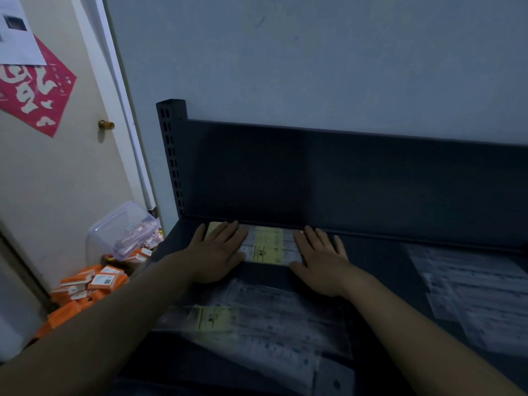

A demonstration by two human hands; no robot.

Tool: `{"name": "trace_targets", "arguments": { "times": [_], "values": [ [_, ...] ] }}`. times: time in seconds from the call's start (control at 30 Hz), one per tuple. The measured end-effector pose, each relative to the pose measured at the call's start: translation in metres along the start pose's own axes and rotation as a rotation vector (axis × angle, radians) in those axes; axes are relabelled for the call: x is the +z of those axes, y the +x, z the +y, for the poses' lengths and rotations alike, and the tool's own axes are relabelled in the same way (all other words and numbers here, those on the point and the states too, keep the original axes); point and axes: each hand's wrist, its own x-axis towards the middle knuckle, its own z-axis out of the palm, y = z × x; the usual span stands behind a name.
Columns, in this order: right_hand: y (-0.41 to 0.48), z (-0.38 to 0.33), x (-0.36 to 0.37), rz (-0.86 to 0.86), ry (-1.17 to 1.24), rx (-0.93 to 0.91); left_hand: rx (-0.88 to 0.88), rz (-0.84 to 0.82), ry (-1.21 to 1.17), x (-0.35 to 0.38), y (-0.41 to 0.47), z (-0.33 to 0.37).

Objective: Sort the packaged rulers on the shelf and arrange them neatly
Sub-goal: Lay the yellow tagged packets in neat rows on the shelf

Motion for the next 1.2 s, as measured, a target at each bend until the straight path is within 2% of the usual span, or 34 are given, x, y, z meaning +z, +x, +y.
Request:
{"name": "trace_targets", "arguments": {
  "times": [0.3,0.57,0.67,0.8,0.97,1.07,1.13,1.2],
  "values": [
    [-0.035,-0.014,-0.001,-0.09,0.085,0.025,0.02,0.003,0.071,0.003,-0.032,0.01],
    [-0.048,-0.022,0.003,-0.044,0.108,0.014,0.03,0.034,0.053,0.003,-0.049,0.012],
    [-0.056,-0.024,0.005,0.037,0.126,-0.01,0.0,0.207,-0.078,-0.006,-0.059,0.007],
    [-0.082,-0.036,0.002,0.202,0.31,-0.162,-0.038,0.517,-0.464,-0.013,-0.091,-0.003],
    [-0.108,-0.055,0.001,0.195,0.361,-0.271,-0.101,0.627,-0.616,-0.001,-0.149,0.018],
    [-0.109,-0.057,0.002,0.189,0.399,-0.258,-0.098,0.495,-0.602,0.01,-0.17,0.024],
    [-0.111,-0.056,0.005,0.195,0.43,-0.251,-0.09,0.386,-0.486,0.016,-0.175,0.028],
    [-0.112,-0.055,0.007,0.184,0.453,-0.248,-0.073,0.369,-0.408,0.019,-0.176,0.028]
  ]
}}
